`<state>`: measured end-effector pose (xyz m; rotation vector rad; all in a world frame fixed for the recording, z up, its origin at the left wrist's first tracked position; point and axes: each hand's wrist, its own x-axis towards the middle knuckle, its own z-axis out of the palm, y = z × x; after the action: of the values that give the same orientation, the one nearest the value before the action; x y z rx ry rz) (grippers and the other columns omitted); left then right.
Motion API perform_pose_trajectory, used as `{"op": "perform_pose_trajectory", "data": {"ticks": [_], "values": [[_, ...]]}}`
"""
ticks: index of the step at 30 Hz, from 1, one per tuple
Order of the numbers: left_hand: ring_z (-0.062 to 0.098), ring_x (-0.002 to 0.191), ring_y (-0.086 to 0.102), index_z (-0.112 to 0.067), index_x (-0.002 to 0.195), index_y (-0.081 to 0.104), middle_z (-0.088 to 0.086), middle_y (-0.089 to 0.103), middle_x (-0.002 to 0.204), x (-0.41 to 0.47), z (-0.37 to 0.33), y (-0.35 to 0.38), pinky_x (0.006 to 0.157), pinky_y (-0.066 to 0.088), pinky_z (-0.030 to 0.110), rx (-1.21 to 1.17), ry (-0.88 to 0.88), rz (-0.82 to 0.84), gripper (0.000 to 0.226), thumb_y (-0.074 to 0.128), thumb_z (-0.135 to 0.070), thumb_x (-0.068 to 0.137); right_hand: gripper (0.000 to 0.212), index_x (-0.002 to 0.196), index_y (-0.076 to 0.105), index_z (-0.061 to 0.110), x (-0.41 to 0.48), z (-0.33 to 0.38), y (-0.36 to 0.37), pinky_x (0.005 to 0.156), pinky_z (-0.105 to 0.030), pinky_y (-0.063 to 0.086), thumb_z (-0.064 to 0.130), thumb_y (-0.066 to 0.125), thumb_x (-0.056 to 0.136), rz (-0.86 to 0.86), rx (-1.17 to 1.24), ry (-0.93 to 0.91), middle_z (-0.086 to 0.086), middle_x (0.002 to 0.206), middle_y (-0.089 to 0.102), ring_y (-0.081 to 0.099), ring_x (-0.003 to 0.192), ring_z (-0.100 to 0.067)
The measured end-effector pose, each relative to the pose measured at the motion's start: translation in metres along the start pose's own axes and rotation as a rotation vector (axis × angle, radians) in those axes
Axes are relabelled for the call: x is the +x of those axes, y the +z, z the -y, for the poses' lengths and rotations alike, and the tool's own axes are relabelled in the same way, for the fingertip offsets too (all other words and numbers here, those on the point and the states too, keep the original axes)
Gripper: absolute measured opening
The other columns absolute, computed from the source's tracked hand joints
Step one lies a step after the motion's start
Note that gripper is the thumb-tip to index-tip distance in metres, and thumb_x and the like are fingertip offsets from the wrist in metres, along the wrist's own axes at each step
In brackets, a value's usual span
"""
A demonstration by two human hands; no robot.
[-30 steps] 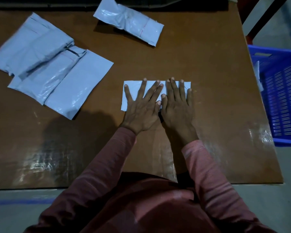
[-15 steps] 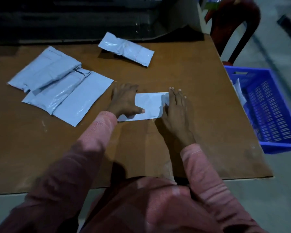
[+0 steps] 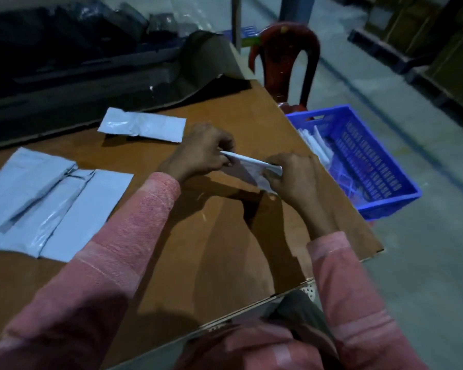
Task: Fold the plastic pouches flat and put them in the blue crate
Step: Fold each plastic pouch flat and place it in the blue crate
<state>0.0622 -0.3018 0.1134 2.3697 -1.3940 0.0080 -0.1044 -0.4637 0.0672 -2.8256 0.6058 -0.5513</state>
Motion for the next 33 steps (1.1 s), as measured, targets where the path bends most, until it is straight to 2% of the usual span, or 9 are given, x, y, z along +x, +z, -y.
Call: {"op": "perform_pose_trajectory", "data": {"ticks": [2,4,13,18,22,24,27,30,33], "values": [[0.021,0.103,0.054,-0.025,0.096,0.076,-0.005,0.071,0.099,0.022,-0.017,0.007,0.095,0.042,0.042,0.097,0.036,-0.015,0.017,0.084,-0.022,0.081,0.006,0.083,0.073,0.023,-0.004,-0.021,-0.012,0.076,-0.038,0.033,0.028,0.071,0.082,-0.063,-0.08,0.065,0.0,0.079,0.069,0.061,0.086,-0.028],[0.022,0.103,0.056,-0.026,0.097,0.075,-0.005,0.069,0.098,0.044,-0.03,0.017,0.104,0.035,0.042,0.2,0.089,-0.022,0.014,0.079,-0.021,0.085,0.004,0.084,0.075,0.023,-0.007,-0.042,-0.021,0.073,-0.036,0.027,0.026,0.072,0.082,-0.106,-0.127,0.113,0.001,0.079,0.07,0.058,0.086,-0.028],[0.029,0.091,0.059,-0.024,0.085,0.078,-0.001,0.069,0.083,0.155,-0.103,0.07,0.098,0.038,0.044,0.283,0.336,-0.056,0.02,0.078,-0.013,0.067,0.019,0.098,0.078,0.023,0.008,-0.139,-0.038,0.075,-0.04,0.041,0.025,0.071,0.08,-0.188,-0.146,0.278,0.001,0.088,0.073,0.061,0.09,-0.03],[0.029,0.084,0.061,-0.024,0.078,0.076,-0.002,0.065,0.076,0.229,-0.14,0.102,0.097,0.032,0.041,0.248,0.468,-0.168,0.021,0.078,-0.009,0.065,0.013,0.087,0.075,0.018,0.035,-0.201,-0.042,0.065,-0.04,0.051,0.024,0.065,0.083,-0.137,-0.088,0.383,-0.003,0.084,0.07,0.061,0.091,-0.033],[0.031,0.088,0.059,-0.022,0.084,0.076,0.003,0.065,0.084,0.282,-0.157,0.14,0.094,0.039,0.044,0.186,0.558,-0.304,0.02,0.071,-0.006,0.074,0.011,0.076,0.068,0.014,0.047,-0.255,-0.027,0.057,-0.038,0.049,0.022,0.068,0.083,-0.178,-0.029,0.481,-0.004,0.075,0.065,0.06,0.083,-0.032],[0.031,0.099,0.058,-0.019,0.099,0.075,0.006,0.067,0.101,0.303,-0.162,0.168,0.095,0.042,0.047,0.143,0.502,-0.338,0.022,0.075,-0.012,0.079,0.014,0.071,0.065,0.013,0.052,-0.286,-0.015,0.057,-0.037,0.047,0.019,0.069,0.083,-0.179,-0.013,0.518,-0.006,0.072,0.063,0.061,0.076,-0.033],[0.032,0.113,0.055,-0.016,0.126,0.067,0.009,0.064,0.119,0.322,-0.162,0.216,0.096,0.042,0.047,0.072,0.224,-0.267,0.045,0.078,-0.028,0.084,0.015,0.067,0.064,0.011,0.061,-0.334,0.003,0.053,-0.036,0.044,0.015,0.072,0.079,-0.153,-0.013,0.563,-0.011,0.066,0.062,0.061,0.066,-0.037],[0.034,0.12,0.05,-0.016,0.132,0.064,0.01,0.063,0.124,0.327,-0.155,0.268,0.098,0.039,0.047,0.102,-0.014,-0.039,0.05,0.075,-0.034,0.086,0.018,0.064,0.062,0.009,0.071,-0.374,0.025,0.051,-0.036,0.044,0.014,0.072,0.077,-0.082,-0.002,0.579,-0.013,0.064,0.062,0.061,0.062,-0.038],[0.033,0.13,0.044,-0.018,0.14,0.058,0.008,0.061,0.132,0.327,-0.161,0.312,0.104,0.036,0.05,0.113,-0.129,0.207,0.054,0.068,-0.038,0.091,0.018,0.062,0.061,0.007,0.094,-0.403,0.05,0.05,-0.036,0.044,0.012,0.071,0.076,0.014,0.039,0.607,-0.018,0.062,0.061,0.062,0.061,-0.04]]}}
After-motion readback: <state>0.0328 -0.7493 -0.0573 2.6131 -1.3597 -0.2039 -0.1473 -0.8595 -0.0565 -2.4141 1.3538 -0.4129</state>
